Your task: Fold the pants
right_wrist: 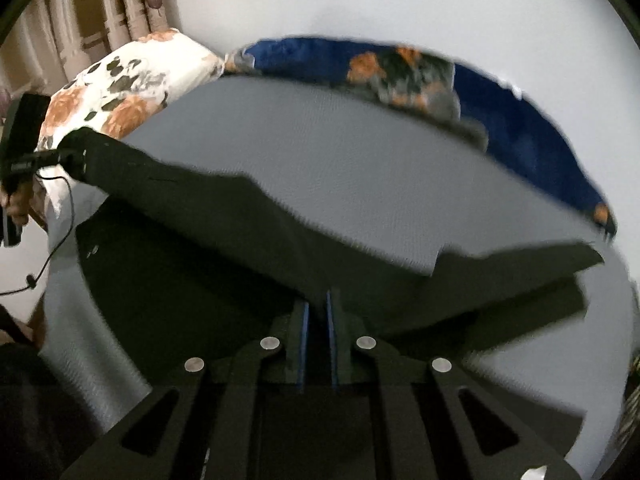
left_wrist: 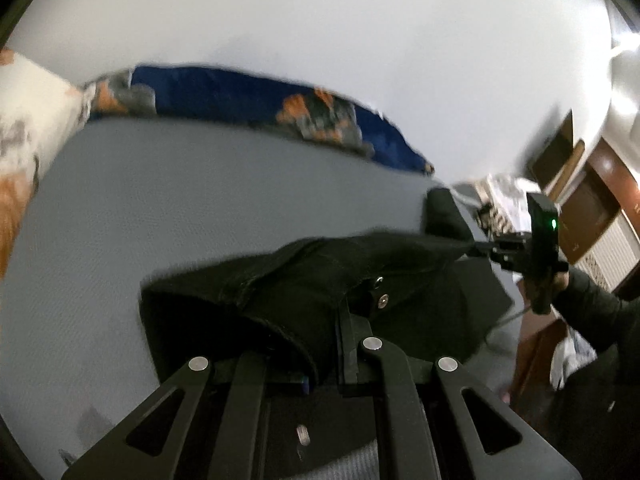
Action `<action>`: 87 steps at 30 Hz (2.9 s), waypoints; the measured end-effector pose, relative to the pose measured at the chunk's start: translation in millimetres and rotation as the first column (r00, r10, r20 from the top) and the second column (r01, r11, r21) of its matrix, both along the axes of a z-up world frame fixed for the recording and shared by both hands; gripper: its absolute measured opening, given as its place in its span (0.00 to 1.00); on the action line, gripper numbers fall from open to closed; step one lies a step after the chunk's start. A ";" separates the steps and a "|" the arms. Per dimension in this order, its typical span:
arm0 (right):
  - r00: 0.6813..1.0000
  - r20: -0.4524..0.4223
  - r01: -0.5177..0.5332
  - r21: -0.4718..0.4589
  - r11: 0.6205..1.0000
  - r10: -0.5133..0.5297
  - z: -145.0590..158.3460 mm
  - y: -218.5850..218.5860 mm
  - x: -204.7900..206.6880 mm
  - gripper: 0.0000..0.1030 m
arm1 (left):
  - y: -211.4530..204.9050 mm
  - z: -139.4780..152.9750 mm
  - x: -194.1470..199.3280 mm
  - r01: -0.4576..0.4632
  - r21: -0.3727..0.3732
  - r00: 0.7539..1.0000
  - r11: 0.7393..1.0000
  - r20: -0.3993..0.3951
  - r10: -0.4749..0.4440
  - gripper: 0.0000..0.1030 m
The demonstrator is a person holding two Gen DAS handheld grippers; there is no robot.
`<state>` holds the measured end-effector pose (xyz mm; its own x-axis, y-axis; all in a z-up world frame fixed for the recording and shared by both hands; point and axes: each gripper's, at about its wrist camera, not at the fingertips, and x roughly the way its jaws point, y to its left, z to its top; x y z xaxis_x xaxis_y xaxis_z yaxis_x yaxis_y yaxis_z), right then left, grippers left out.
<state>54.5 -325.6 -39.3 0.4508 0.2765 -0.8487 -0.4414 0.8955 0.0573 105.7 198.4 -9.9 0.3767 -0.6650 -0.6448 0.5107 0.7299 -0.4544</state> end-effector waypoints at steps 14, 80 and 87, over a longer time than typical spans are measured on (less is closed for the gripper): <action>0.990 -0.135 0.031 -0.034 0.999 -0.035 -76.5 15.1 -31.4 0.06 | -2.4 -65.9 -50.6 0.001 0.208 0.986 0.978 -0.165 0.034 0.25; 0.982 -0.184 -0.040 0.070 0.997 0.053 -76.2 58.6 -90.0 0.35 | 20.5 -43.4 -35.7 -0.308 0.372 0.924 0.876 -0.101 0.368 0.48; 0.990 -0.140 0.027 0.173 0.985 -0.003 -46.6 34.1 -98.3 0.39 | -12.2 -0.5 -65.7 -0.337 0.459 0.941 0.822 0.168 0.292 0.49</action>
